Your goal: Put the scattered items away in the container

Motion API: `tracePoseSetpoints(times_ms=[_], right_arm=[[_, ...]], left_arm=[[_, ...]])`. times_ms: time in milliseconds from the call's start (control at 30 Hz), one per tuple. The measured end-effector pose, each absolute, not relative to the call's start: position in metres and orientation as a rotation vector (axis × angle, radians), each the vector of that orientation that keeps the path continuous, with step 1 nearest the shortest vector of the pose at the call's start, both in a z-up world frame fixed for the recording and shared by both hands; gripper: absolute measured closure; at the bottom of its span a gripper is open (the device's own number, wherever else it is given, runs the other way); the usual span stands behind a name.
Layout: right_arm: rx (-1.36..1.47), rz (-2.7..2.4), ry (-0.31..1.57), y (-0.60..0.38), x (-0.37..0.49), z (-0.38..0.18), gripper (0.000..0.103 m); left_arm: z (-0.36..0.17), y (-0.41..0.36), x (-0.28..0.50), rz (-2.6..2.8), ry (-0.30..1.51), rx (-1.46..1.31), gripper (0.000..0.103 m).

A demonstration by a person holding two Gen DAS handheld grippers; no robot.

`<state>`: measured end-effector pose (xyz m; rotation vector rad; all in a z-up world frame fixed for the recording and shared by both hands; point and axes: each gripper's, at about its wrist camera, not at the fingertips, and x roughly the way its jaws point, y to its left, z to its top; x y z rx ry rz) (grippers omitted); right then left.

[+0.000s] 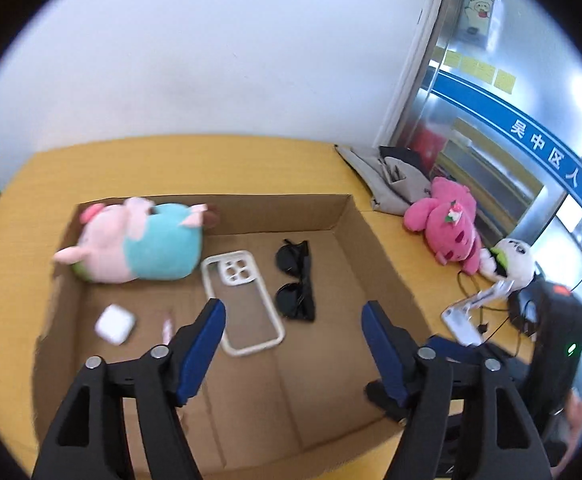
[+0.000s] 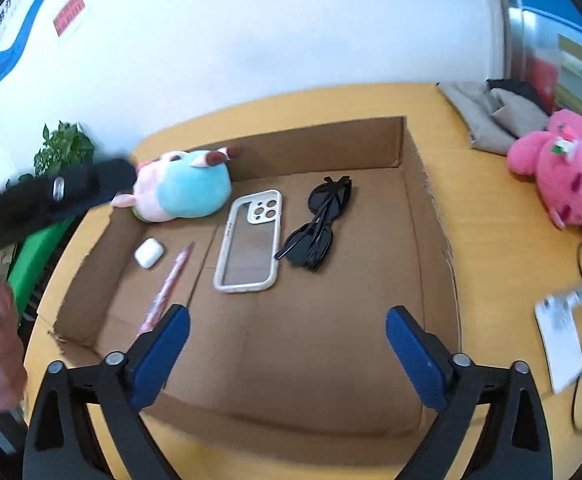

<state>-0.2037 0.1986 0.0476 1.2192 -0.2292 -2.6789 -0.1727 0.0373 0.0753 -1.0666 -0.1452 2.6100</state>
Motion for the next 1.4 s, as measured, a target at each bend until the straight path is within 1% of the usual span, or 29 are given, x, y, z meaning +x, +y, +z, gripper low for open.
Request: tracePoseSetpoints(times_ms=[100,233,400,567,667,733,833,1400], right_arm=[[1.181,-2.727,-0.159,0.188,-0.167,0.063,0.0],[1.136,-2.762,-0.08,0.176,-0.136,0.067,0.0],[1.087,-2.793,0.0,0.169,-0.107,0.07,0.0],[1.052,-2.793,-0.037,0.169,-0.096,0.072,0.0],[1.026,-2.803,-0.031,0.166,-0.09,0.076,0.0],[1.017,-2.808,-0.023,0.166,-0.088,0.077,0.0],[1.013,-2.823,-0.025,0.166,-0.085,0.076,0.0],[0.997,-2.874,0.042,0.165,-0.074,0.066,0.0]], left_arm=[[0.073,0.029,-0.135,2.663,-0.166,-1.031,0.028],[0.07,0.022,-0.096,2.7,-0.214,-0.992,0.028],[0.068,0.016,-0.061,2.763,-0.181,-0.961,0.028],[0.067,0.01,-0.039,2.78,-0.221,-0.97,0.028],[0.072,0.012,-0.029,2.821,-0.168,-0.936,0.028],[0.073,0.014,-0.024,2.857,-0.107,-0.911,0.024],[0.071,0.017,-0.02,2.876,-0.066,-0.891,0.024],[0.051,0.013,-0.015,2.918,-0.068,-0.923,0.024]])
